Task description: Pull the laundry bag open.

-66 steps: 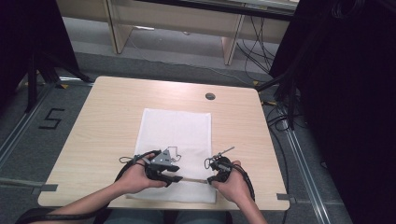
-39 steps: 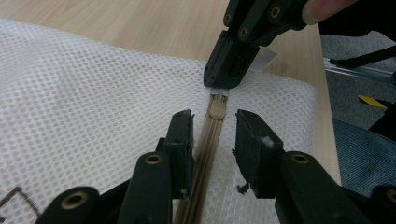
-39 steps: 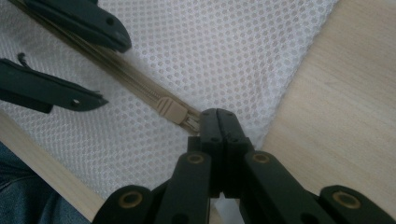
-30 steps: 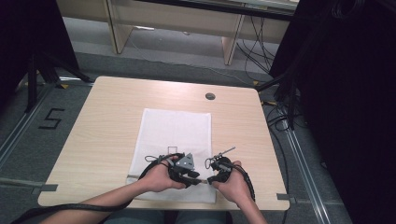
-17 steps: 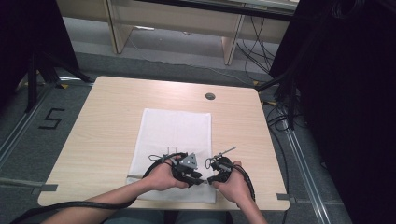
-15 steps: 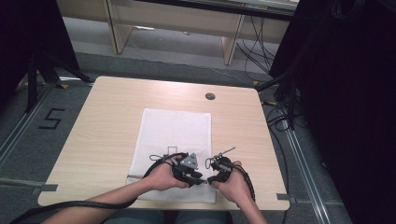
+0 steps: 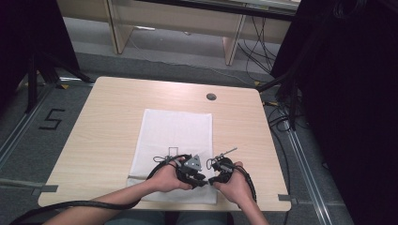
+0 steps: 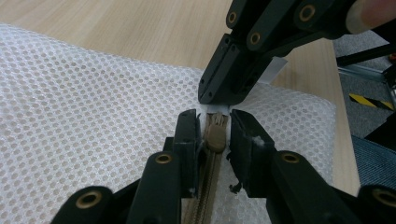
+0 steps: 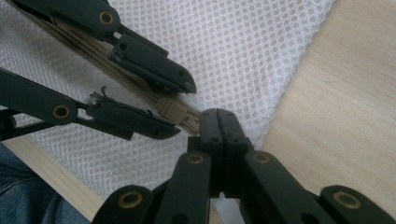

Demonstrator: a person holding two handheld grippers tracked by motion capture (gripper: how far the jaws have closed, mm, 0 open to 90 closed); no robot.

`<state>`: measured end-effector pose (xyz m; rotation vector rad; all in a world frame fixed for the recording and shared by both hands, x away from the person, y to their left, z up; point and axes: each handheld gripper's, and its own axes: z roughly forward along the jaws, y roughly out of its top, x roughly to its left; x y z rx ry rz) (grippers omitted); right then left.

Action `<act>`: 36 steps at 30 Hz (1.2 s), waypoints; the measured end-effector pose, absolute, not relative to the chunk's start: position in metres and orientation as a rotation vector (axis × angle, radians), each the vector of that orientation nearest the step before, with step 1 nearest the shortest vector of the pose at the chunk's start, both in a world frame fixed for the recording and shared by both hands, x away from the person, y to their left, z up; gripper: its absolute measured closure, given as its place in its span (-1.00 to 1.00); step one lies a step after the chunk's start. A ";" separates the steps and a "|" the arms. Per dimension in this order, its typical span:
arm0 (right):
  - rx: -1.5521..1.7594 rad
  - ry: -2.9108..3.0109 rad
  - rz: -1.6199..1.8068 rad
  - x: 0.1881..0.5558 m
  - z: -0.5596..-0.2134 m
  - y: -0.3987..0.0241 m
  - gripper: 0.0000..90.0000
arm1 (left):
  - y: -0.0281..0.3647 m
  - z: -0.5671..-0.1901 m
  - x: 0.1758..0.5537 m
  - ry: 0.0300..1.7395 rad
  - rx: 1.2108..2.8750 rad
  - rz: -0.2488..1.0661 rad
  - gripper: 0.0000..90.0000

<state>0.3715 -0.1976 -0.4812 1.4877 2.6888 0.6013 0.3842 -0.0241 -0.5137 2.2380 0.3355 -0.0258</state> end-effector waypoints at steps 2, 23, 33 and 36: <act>1.494 2.682 0.614 0.372 -0.482 -0.197 1.00 | -0.025 -0.513 0.382 0.340 2.232 -0.020 0.59; 1.507 2.689 0.617 0.371 -0.481 -0.199 1.00 | -0.028 -0.511 0.380 0.286 2.261 0.013 0.81; 1.532 2.682 0.635 0.373 -0.482 -0.200 1.00 | -0.028 -0.508 0.380 0.290 2.264 0.002 0.85; 1.526 2.672 0.635 0.372 -0.483 -0.200 1.00 | -0.028 -0.508 0.380 0.295 2.263 0.001 0.85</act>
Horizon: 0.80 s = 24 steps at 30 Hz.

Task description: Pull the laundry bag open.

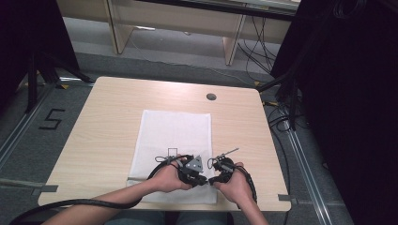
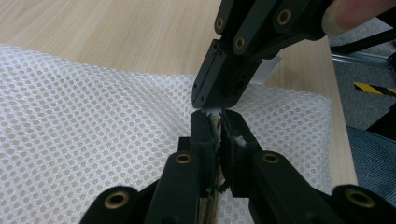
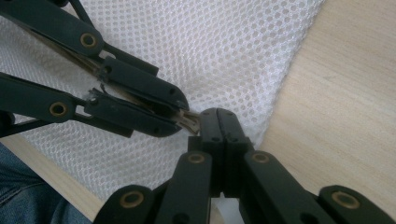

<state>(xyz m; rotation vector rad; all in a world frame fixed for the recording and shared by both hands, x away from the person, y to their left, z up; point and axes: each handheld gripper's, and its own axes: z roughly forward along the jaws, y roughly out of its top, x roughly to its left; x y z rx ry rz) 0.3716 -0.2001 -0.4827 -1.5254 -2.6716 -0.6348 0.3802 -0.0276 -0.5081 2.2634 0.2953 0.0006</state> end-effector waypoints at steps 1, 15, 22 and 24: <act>-1.559 -2.661 -0.617 0.371 -0.482 -0.199 1.00 | -0.028 -0.508 0.382 0.265 2.268 0.004 0.85; -1.572 -2.655 -0.600 0.371 -0.482 -0.198 1.00 | -0.019 -0.508 0.382 0.258 2.251 0.026 0.78; -1.524 -2.667 -0.626 0.372 -0.482 -0.200 1.00 | -0.021 -0.512 0.384 0.264 2.245 0.013 0.67; -1.524 -2.665 -0.626 0.372 -0.482 -0.200 1.00 | -0.020 -0.513 0.385 0.258 2.249 0.012 0.66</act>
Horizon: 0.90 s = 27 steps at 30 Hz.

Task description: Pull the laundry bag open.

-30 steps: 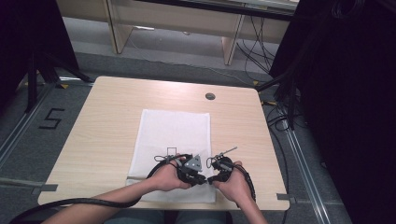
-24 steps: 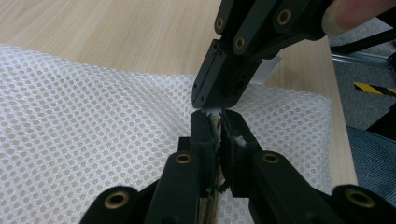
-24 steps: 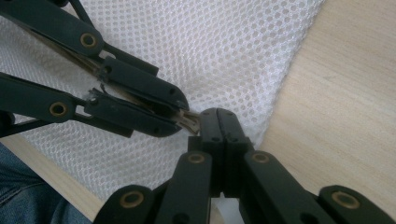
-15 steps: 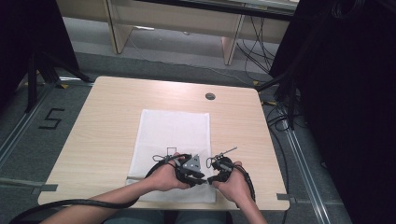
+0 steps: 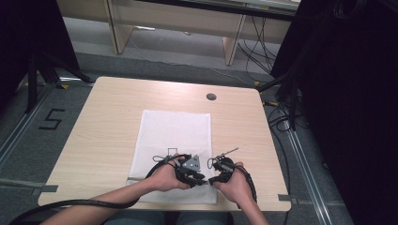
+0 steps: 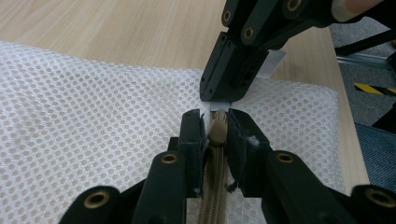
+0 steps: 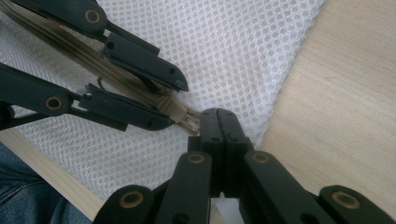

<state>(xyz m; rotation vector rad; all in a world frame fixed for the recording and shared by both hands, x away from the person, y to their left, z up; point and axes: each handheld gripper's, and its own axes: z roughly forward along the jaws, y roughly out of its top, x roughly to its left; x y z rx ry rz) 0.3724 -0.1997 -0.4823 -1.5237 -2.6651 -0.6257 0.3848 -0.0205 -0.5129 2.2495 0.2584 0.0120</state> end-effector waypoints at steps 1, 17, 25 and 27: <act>-1.530 -2.659 -0.620 0.372 -0.482 -0.199 1.00 | -0.020 -0.513 0.385 0.258 2.249 0.012 0.66; -1.523 -2.663 -0.628 0.373 -0.482 -0.200 1.00 | -0.027 -0.513 0.380 0.180 2.262 0.063 0.80; -1.544 -2.657 -0.603 0.373 -0.482 -0.199 1.00 | -0.026 -0.509 0.382 0.192 2.271 0.036 0.81; -1.544 -2.656 -0.603 0.373 -0.482 -0.199 1.00 | -0.026 -0.509 0.382 0.188 2.276 0.032 0.81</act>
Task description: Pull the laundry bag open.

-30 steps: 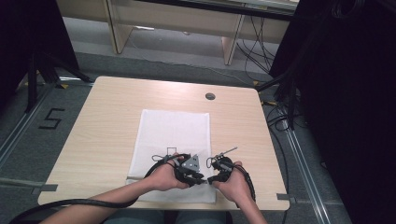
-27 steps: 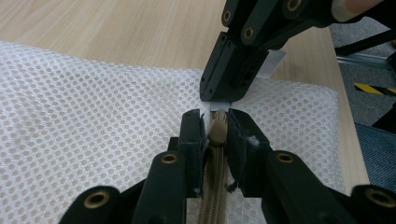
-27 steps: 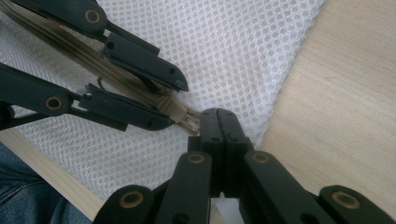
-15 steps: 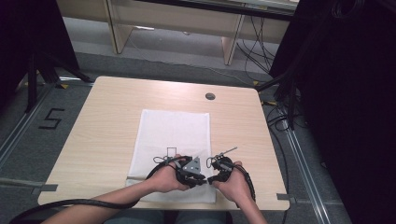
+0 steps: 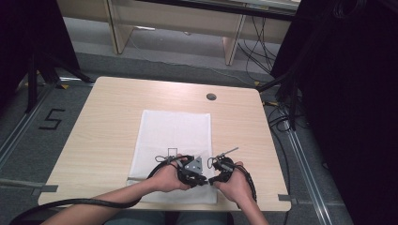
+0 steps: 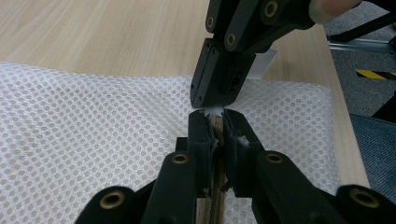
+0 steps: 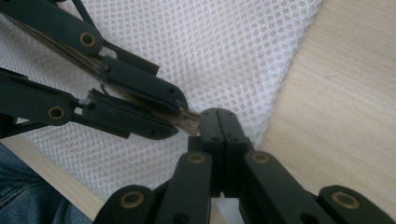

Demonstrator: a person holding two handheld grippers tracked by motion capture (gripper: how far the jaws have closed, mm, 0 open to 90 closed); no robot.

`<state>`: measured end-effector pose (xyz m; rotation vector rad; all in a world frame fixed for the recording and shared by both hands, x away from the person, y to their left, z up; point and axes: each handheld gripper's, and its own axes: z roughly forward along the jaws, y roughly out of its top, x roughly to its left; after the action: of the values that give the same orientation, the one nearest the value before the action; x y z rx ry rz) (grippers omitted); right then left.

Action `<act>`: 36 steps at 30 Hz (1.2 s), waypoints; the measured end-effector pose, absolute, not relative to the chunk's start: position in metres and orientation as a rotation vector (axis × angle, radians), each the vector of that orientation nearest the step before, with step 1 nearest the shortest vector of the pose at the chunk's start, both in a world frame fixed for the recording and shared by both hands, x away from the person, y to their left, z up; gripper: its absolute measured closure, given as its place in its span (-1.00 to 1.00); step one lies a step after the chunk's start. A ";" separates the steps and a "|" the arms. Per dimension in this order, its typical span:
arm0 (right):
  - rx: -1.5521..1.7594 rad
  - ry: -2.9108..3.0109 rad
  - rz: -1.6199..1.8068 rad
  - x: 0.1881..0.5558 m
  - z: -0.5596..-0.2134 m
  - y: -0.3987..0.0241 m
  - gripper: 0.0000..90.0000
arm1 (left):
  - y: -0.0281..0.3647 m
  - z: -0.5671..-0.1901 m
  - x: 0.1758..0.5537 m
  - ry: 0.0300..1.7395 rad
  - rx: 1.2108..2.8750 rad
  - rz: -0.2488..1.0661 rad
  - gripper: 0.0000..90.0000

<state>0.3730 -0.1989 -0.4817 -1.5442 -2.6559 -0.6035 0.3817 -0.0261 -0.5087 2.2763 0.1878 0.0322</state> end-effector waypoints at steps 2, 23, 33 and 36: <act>-1.546 -2.659 -0.602 0.373 -0.482 -0.199 1.00 | -0.026 -0.508 0.382 0.176 2.275 0.042 0.81; -1.587 -2.637 -0.554 0.371 -0.479 -0.194 1.00 | -0.025 -0.511 0.374 0.134 2.264 0.121 0.75; -1.576 -2.631 -0.566 0.372 -0.480 -0.195 1.00 | -0.027 -0.515 0.374 0.155 2.248 0.095 0.66; -1.581 -2.633 -0.559 0.372 -0.480 -0.196 1.00 | -0.029 -0.516 0.373 0.136 2.250 0.106 0.58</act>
<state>0.3725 -0.1956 -0.4798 -1.5809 -2.6327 -0.5588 0.3730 -0.0293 -0.5157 2.2502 0.1365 0.1056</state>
